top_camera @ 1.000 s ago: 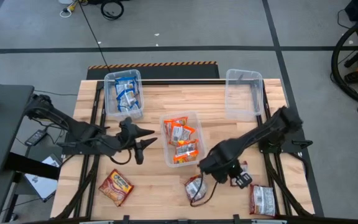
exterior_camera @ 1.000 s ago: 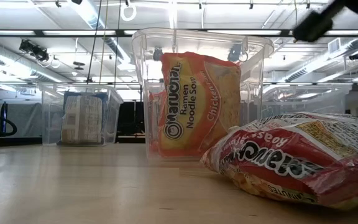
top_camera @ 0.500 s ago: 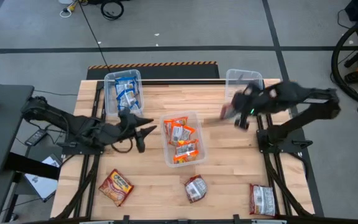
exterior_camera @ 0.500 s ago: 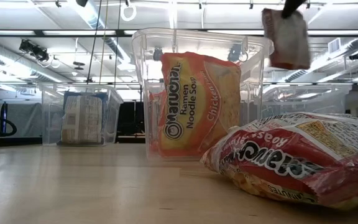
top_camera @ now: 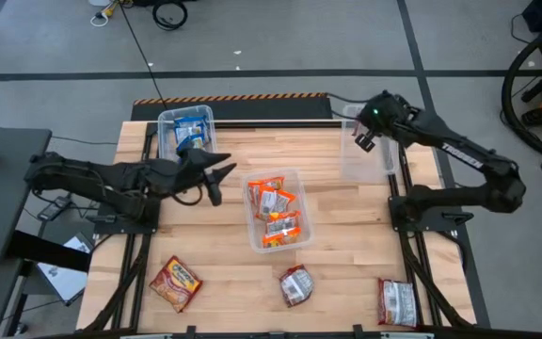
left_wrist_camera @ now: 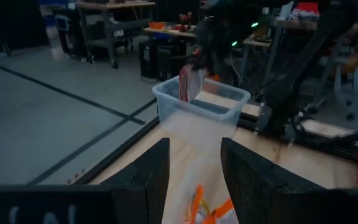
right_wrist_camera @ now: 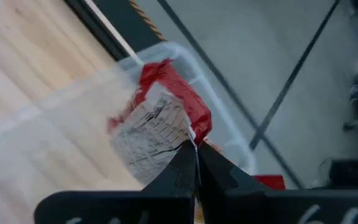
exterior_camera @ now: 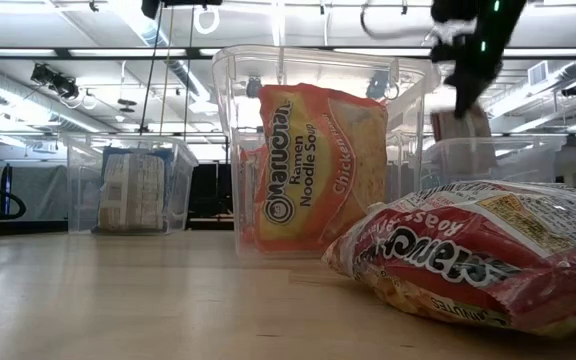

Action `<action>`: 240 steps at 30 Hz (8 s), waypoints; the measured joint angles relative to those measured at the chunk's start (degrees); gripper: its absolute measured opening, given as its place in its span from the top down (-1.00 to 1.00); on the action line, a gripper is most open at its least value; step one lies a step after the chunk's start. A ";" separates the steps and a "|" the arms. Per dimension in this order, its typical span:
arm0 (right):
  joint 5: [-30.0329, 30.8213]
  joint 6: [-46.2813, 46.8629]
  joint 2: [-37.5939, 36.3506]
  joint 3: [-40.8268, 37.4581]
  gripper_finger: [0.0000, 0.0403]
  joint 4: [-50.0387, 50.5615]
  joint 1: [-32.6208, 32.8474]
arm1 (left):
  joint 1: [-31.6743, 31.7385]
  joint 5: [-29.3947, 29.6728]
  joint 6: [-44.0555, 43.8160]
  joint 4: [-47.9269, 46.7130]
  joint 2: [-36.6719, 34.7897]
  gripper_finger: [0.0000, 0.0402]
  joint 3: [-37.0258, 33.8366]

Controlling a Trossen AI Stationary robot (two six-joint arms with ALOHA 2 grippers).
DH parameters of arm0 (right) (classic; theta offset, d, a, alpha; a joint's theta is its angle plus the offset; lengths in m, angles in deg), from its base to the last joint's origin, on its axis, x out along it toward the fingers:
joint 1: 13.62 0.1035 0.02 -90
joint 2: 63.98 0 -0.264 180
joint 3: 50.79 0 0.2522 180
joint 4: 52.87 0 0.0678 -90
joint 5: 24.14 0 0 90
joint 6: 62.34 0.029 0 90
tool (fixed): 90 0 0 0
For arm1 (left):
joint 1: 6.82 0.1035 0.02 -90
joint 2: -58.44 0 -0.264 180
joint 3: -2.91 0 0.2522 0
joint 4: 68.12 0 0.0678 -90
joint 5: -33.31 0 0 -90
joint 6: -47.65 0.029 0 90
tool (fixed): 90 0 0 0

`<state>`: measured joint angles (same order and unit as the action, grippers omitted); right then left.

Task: Sort Maruchan noodles
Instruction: Put the red noodle pack into the right transparent bin

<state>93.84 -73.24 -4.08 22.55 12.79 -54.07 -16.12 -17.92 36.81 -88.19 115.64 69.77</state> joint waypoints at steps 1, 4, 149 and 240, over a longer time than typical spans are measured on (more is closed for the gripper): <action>-2.35 -0.52 0.02 -2.33 0.96 -3.10 -1.99 | 0.20 -0.06 0.99 -0.59 -0.67 0.26 0.00; -8.76 -1.63 0.82 -8.41 0.96 -11.64 -6.16 | 1.27 -0.17 2.43 -1.11 -2.44 0.26 0.00; -9.64 33.88 7.24 21.47 0.99 36.04 57.02 | -15.56 -8.98 -20.97 -10.51 2.41 0.26 -0.04; -14.73 50.15 36.76 13.36 0.50 -22.63 87.81 | -7.84 -29.47 -15.49 -2.33 -2.12 0.26 -0.01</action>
<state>79.11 -23.09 32.67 35.91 -9.84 33.74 -23.95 -47.40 21.32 -90.52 113.53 69.76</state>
